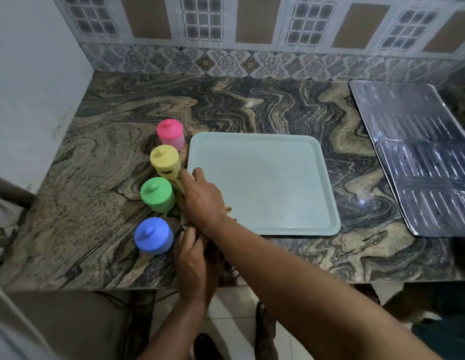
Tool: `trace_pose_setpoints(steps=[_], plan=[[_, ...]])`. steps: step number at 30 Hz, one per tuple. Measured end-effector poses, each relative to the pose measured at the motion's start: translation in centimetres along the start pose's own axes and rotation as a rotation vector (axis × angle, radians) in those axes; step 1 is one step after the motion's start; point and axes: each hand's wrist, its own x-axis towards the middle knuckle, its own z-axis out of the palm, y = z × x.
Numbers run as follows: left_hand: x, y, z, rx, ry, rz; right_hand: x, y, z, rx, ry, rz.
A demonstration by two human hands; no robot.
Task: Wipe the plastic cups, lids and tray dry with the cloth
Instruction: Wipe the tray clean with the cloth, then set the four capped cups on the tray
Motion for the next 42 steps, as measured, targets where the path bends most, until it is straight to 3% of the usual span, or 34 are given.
trace_pose_setpoints(steps=[3, 8, 18, 27, 33, 38, 42], plan=[[0.0, 0.5, 0.2, 0.073, 0.020, 0.030, -1.1, 3.3, -1.7, -0.081, -0.033, -0.071], [0.3, 1.3, 0.1, 0.123, 0.022, 0.063, -4.8, 9.6, -6.1, -0.165, -0.052, 0.005], [0.2, 1.3, 0.2, 0.166, -0.009, 0.060, -10.2, 23.1, -14.4, -0.443, 0.066, 0.142], [0.3, 1.8, 0.2, 0.196, 0.010, 0.057, -13.5, 25.3, -17.6, -0.231, 0.277, 0.450], [0.4, 2.5, -0.3, 0.175, -0.020, 0.032, -15.0, 28.5, -17.7, -0.144, 0.197, 0.385], [0.7, 4.9, -1.2, 0.137, -0.093, 0.030, -14.0, 28.1, -18.2, -0.179, 0.314, 0.371], [0.9, 7.6, -3.0, 0.103, -0.036, 0.034, -12.7, 25.1, -17.9, -0.135, 0.364, 0.292]])
